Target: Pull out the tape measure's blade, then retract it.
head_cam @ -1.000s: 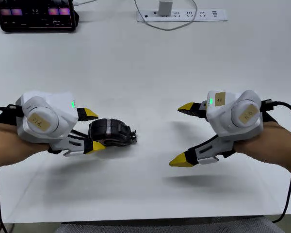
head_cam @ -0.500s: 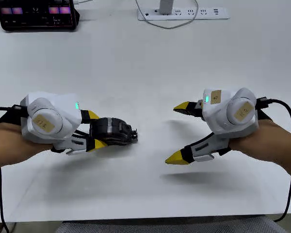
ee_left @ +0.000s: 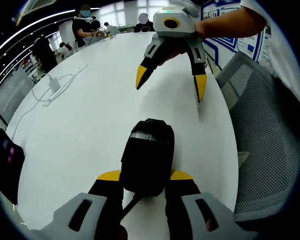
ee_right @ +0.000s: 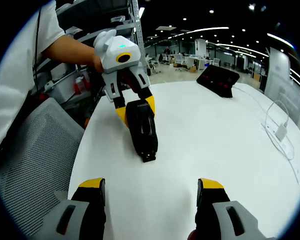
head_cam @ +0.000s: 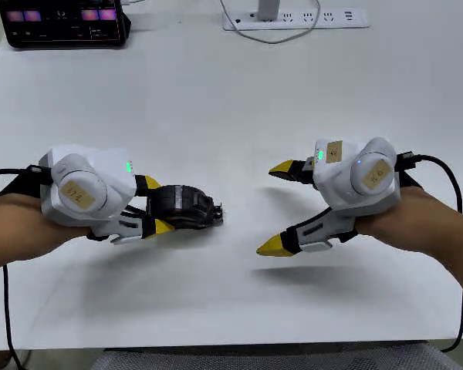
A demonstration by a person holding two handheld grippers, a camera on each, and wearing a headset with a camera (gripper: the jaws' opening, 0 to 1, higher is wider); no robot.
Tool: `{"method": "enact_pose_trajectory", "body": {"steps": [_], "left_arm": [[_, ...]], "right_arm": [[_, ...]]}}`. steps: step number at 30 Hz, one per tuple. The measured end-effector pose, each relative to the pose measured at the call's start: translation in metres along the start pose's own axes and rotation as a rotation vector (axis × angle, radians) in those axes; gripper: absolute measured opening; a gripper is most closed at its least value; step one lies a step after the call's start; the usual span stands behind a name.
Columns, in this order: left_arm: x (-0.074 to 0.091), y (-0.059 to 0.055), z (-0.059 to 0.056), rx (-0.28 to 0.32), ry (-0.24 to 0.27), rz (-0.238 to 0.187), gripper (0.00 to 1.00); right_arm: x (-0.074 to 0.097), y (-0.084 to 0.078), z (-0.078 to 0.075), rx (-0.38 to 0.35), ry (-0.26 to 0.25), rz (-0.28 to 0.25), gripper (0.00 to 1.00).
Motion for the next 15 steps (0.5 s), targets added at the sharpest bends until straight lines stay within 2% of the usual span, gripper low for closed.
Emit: {"method": "enact_pose_trajectory", "body": {"steps": [15], "left_arm": [[0.000,0.001,-0.001,-0.015,-0.001,0.016,0.27]], "right_arm": [[-0.022,0.000,-0.005,0.042,0.031,-0.013,0.60]]}}
Point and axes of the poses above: the centre of the closed fingertips' face, and the gripper's own axes: x roughly backward along the fingers, z roughly to its left, y roughly out of its top, the point moved 7 cm from there along x, roughly backward along the fingers, and after that the axes turned 9 degrees about -z, right-handed, at the moved point
